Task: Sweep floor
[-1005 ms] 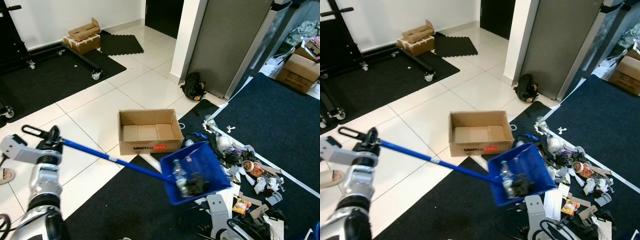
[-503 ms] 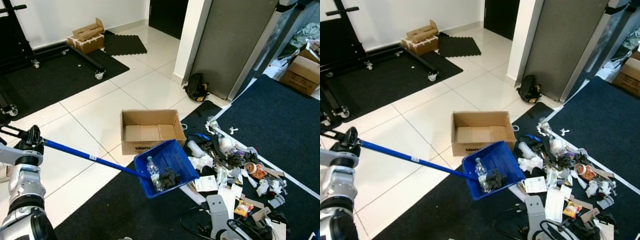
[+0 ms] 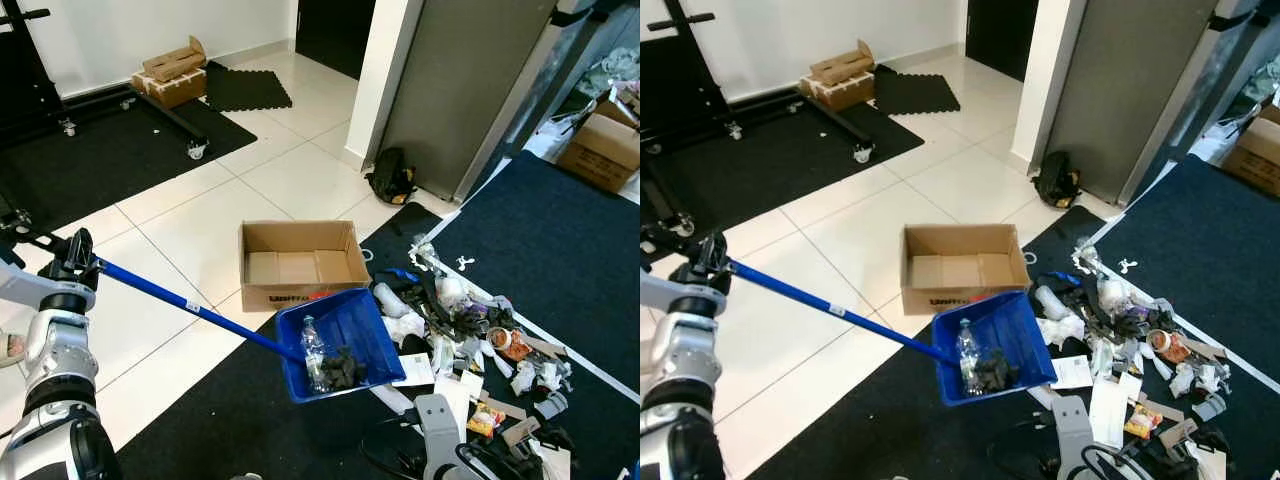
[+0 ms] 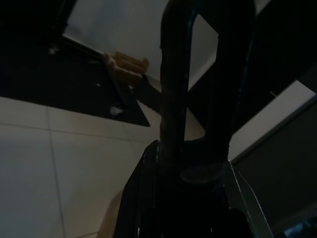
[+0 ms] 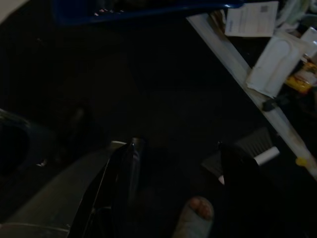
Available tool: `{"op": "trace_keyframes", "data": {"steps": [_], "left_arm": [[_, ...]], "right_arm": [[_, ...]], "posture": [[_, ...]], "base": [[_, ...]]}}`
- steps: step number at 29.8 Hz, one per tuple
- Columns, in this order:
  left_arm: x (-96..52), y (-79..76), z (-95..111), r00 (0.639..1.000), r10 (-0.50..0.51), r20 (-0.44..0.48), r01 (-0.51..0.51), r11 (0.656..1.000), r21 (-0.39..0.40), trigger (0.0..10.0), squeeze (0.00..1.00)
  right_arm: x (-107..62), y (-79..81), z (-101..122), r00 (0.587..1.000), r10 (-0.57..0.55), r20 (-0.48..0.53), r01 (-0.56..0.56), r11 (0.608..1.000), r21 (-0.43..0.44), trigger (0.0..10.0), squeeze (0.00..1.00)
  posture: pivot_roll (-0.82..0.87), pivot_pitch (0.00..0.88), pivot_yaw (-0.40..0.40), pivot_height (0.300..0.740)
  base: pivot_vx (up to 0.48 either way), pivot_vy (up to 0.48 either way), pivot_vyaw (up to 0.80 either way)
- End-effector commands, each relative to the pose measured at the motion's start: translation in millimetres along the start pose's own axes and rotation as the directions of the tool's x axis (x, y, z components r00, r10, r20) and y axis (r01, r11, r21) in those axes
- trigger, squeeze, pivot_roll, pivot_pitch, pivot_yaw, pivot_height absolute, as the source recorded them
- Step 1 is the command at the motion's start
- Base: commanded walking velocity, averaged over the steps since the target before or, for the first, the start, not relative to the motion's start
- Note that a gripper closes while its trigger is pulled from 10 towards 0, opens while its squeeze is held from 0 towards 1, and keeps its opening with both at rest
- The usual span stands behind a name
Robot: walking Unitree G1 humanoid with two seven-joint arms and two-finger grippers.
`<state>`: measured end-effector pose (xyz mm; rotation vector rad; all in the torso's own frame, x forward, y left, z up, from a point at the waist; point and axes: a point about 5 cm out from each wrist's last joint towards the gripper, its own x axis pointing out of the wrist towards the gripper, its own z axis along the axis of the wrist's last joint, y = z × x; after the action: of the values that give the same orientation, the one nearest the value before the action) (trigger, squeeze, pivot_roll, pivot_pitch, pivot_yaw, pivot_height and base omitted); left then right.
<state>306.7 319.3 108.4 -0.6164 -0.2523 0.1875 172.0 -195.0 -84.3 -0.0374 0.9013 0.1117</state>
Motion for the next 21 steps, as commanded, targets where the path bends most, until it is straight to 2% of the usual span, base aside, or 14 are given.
{"op": "trace_keyframes", "data": {"steps": [1, 14, 21], "left_arm": [[8.5, -13.8, 2, 0.998, -0.053, 0.028, 0.054, 0.998, -0.023, 10.0, 0.00], [17.9, -29.5, 5, 0.993, -0.111, 0.036, 0.112, 0.994, -0.017, 10.0, 0.00], [25.5, -38.9, 14, 0.988, -0.145, 0.062, 0.146, 0.989, -0.012, 10.0, 0.00]], "right_arm": [[-2.5, -5.3, -6, 1.000, -0.019, -0.018, 0.019, 1.000, 0.014, 10.0, 0.00], [-2.6, -5.2, -9, 0.999, -0.038, -0.036, 0.039, 0.999, 0.027, 10.0, 0.00], [-3.2, -5.4, -12, 0.997, -0.053, -0.057, 0.056, 0.997, 0.061, 10.0, 0.00]], "posture": [[0.12, 0.073, -0.065, 0.740], [0.13, 0.060, -0.059, 0.740], [0.14, 0.053, -0.059, 0.740]], "base": [[0.386, 0.000, 0.00], [0.387, 0.000, 0.00], [0.385, 0.000, 0.00]]}}
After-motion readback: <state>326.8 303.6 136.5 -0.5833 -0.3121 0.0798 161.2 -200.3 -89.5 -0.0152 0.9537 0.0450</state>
